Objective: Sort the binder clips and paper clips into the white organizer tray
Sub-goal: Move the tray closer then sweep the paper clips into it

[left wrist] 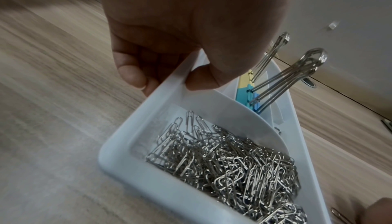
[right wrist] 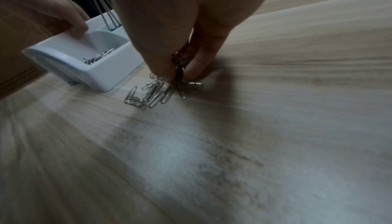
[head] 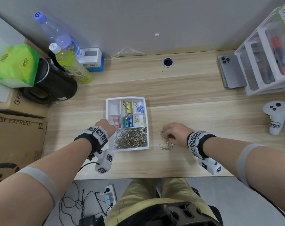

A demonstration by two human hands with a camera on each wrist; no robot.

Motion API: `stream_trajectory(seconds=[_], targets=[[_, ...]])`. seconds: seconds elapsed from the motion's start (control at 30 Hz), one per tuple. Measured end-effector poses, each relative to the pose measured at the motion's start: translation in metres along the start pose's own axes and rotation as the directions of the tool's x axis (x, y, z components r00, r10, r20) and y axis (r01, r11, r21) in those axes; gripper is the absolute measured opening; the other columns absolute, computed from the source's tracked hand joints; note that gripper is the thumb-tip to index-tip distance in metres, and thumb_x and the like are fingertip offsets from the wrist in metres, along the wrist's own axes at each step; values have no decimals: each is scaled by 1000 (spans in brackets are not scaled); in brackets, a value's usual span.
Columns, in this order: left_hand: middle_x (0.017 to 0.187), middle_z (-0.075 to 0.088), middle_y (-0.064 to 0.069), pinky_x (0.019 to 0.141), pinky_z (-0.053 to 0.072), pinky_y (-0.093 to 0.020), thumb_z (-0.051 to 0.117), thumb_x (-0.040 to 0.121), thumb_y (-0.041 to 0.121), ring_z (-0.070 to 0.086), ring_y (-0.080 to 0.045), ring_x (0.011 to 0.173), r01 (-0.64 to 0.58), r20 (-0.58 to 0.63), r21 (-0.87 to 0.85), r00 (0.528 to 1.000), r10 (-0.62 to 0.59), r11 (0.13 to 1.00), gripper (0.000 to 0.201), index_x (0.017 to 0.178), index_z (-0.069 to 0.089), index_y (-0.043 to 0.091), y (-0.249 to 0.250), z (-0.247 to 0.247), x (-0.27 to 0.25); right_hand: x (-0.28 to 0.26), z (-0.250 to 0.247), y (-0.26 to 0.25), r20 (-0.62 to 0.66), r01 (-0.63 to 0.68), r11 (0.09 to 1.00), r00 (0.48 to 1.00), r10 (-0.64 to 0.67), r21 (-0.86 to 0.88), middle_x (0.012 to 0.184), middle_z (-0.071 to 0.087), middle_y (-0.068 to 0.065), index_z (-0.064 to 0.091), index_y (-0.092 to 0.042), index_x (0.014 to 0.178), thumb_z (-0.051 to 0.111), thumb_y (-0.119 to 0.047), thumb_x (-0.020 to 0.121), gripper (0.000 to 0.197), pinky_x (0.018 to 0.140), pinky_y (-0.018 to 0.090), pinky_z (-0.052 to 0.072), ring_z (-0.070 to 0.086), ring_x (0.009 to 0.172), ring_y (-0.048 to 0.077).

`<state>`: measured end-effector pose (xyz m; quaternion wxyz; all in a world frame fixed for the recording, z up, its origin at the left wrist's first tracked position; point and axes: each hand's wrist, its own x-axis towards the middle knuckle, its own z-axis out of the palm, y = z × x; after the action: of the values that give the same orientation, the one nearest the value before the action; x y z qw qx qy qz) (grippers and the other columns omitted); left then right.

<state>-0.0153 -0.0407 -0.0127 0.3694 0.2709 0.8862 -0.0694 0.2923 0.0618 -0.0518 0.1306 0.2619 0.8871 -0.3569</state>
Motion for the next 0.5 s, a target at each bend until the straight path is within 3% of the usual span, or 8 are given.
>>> stream_trajectory(seconds=[0.3, 0.4, 0.5], targets=[[68, 55, -7, 59, 46, -27, 52, 86, 17, 55, -22, 60, -10, 7, -20, 1000, 10, 1000, 17, 71, 48, 9, 0, -1, -2, 8, -12, -12, 21, -108, 992, 994, 107, 72, 86, 70, -3, 75, -17, 81, 64, -6, 76, 16, 78, 27, 54, 63, 81, 14], [66, 53, -7, 58, 45, -27, 51, 86, 15, 52, -21, 57, -14, 14, -25, 1000, 14, 1000, 18, 70, 48, 8, 0, -2, -4, 15, -20, -24, 24, -109, 986, 994, 107, 128, 84, 71, -3, 76, -17, 81, 65, -6, 77, 16, 75, 20, 52, 64, 78, 12], [65, 53, -6, 59, 45, -28, 51, 85, 16, 53, -22, 57, -20, 18, -24, 1000, 20, 1000, 17, 70, 49, 7, 0, -4, -5, 25, -23, -43, -7, -81, 974, 996, 85, 213, 82, 70, -6, 76, -18, 82, 66, -7, 76, 16, 75, 19, 53, 64, 76, 9]])
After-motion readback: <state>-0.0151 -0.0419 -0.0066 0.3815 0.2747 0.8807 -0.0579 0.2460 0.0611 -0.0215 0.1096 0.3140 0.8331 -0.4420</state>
